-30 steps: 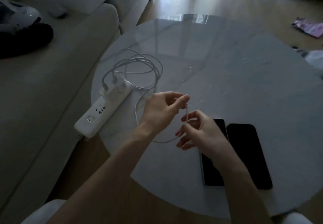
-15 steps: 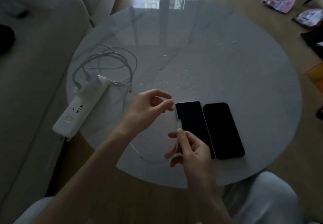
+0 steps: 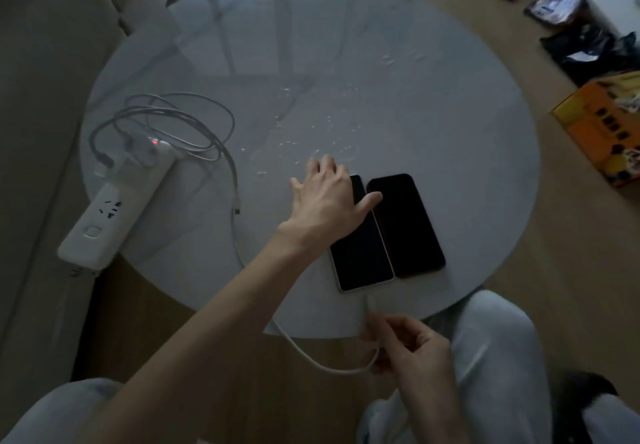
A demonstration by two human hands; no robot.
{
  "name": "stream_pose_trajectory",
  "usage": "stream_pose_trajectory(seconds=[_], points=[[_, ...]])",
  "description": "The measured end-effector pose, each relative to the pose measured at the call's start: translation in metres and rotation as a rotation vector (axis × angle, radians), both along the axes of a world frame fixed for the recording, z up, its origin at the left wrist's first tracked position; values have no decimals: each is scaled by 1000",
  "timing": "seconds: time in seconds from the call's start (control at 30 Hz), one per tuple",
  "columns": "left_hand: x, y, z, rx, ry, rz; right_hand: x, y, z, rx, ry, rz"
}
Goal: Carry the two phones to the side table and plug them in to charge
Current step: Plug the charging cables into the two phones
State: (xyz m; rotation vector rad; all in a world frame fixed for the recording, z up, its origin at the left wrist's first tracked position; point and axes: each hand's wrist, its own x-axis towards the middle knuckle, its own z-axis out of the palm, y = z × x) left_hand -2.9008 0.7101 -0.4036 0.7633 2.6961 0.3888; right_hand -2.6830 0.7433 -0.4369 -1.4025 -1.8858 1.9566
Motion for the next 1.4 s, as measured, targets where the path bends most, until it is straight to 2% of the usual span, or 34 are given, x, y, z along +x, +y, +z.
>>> stream_pose_trajectory(seconds=[0.3,0.53,0.7,0.8,1.23,1.3,1.4], points=[[0,16,-2,-45,29,-5,-5,9,-3,101,6,90],[-4,16,-5,-40,36,10,-6,4,0,483,-48,190],[-5,16,-7,-24,48,29,-6,2,-1,904,-76,281],[-3,15,-8,-22,83,22,-9,3,-2,987,-92,309],[9,9,-19,12,184,77,-18,8,-4,1039,-136,364],[7,-1,-19,66,182,43,-22,11,4,1032,-151,395],[-1,-37,-16,278,196,102,-38,8,19,1011,-107,408]])
